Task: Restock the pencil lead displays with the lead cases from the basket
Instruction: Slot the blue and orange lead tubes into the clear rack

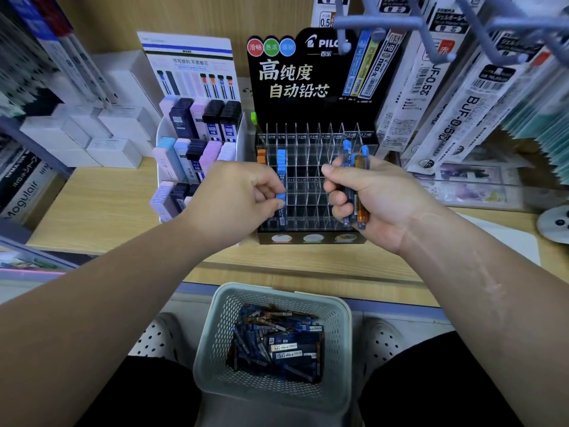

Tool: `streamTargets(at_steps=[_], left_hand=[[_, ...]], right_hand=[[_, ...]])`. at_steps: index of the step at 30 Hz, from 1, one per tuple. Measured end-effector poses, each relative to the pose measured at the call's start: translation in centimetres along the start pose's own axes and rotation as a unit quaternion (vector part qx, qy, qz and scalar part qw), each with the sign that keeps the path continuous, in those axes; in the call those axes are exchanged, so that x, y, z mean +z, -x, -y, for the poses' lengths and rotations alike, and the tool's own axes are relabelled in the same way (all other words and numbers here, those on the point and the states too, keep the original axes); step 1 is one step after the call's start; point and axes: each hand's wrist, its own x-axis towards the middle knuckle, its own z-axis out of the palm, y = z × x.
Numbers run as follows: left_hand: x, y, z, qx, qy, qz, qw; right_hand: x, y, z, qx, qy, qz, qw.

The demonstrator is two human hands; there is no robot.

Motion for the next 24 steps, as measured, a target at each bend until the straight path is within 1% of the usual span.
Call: streamTargets(at_steps=[6, 10, 13, 14, 15, 16, 17, 18, 19, 21, 24], left_hand=[[1.1, 0.0, 0.9, 0.079, -0.139, 0.004, 0.987], [1.7, -0.1, 1.6, 0.098, -0.168, 0.004, 0.981], [1.4, -0.2, 1.4, 0.09, -0.167, -0.001, 0.982], [1.3, -0.1, 1.1, 0.079, -0.152, -0.011, 0.985], [1.1, -0.2, 0.6, 0.058, -0.111, -0.027, 0.992], [0.9, -0.2, -0.2, 0.021, -0.039, -0.045, 0.998], [0.7, -0.4, -1.2, -0.025, 0.056, -0.06, 0.996], [0.5, -0.6, -2.1, -0.073, 0.151, -0.069, 0.983], [0.2, -0.7, -2.9, -0.112, 0.222, -0.07, 0.966], [-0.1, -0.8, -3.9, -0.143, 0.283, -0.044, 0.947], [-0.2, -0.6, -4.4, -0.147, 0.303, -0.004, 0.942]], right_hand=[[0.0, 0.1, -0.1, -0.002, 0.008, 0.005, 1.0], [0.0, 0.1, -0.1, 0.004, -0.008, 0.019, 1.0], [0.1, 0.1, -0.2, 0.009, -0.037, 0.034, 0.999], [0.1, 0.2, -0.2, 0.011, -0.035, 0.041, 0.998], [0.1, 0.2, -0.2, 0.016, -0.025, 0.054, 0.998], [0.1, 0.4, -0.2, 0.024, -0.008, 0.073, 0.997], [0.2, 0.5, -0.2, 0.034, 0.013, 0.098, 0.994], [0.2, 0.7, -0.3, 0.043, 0.034, 0.127, 0.99], [0.3, 0.8, -0.4, 0.049, 0.056, 0.154, 0.985], [0.6, 1.1, -0.7, 0.051, 0.088, 0.195, 0.976], [1.0, 1.2, -0.9, 0.045, 0.108, 0.213, 0.97]])
